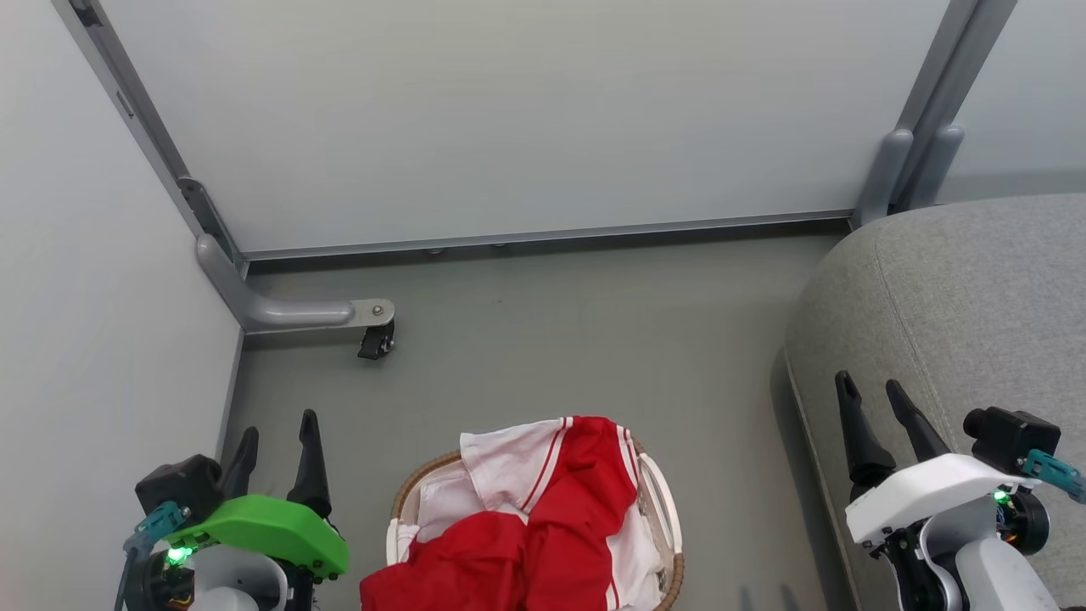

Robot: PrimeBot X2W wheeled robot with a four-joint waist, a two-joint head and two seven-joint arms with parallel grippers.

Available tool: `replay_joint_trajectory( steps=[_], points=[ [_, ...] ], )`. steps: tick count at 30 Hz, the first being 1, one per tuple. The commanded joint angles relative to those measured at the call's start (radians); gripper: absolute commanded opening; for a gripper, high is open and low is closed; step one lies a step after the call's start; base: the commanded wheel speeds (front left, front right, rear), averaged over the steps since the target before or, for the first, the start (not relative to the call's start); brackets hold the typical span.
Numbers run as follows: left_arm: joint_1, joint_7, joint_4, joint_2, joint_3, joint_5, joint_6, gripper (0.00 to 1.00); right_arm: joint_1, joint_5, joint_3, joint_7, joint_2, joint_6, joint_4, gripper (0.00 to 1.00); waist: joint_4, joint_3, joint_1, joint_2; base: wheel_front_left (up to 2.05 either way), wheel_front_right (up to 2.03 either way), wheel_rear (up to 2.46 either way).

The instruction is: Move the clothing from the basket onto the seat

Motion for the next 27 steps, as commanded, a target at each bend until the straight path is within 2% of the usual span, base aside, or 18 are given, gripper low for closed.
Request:
replay_joint_trajectory(
  steps=[1, 11, 15, 22, 27],
  points=[
    [-0.031, -0.011, -0.016, 0.014, -0.009, 0.034, 0.008, 1.0, -0.025, -0.039, 0.0, -0.011, -0.005, 0.0, -0.008, 1.0, 0.001, 0.001, 0.0, 0.0, 0.0, 0.0, 0.0],
    [-0.031, -0.039, -0.021, 0.029, -0.036, 0.125, 0.026, 1.0, -0.034, -0.157, 0.009, -0.038, -0.01, 0.0, 0.009, 1.0, 0.0, 0.002, 0.0, 0.0, 0.0, 0.0, 0.0],
    [-0.025, -0.049, -0.015, 0.023, -0.038, 0.15, 0.008, 1.0, -0.032, -0.198, 0.016, -0.047, -0.009, 0.0, 0.019, 1.0, -0.002, 0.004, 0.0, 0.0, 0.0, 0.0, 0.0],
    [-0.017, -0.064, -0.015, 0.016, -0.032, 0.218, 0.002, 1.0, -0.035, -0.261, 0.02, -0.065, -0.013, 0.0, 0.032, 1.0, -0.005, 0.01, 0.0, 0.0, 0.0, 0.0, 0.0],
    [-0.034, -0.077, -0.015, 0.005, -0.023, 0.253, -0.015, 1.0, -0.055, -0.317, 0.024, -0.076, -0.01, 0.0, 0.021, 1.0, -0.011, 0.05, 0.0, 0.0, 0.0, 0.0, 0.0]
  ],
)
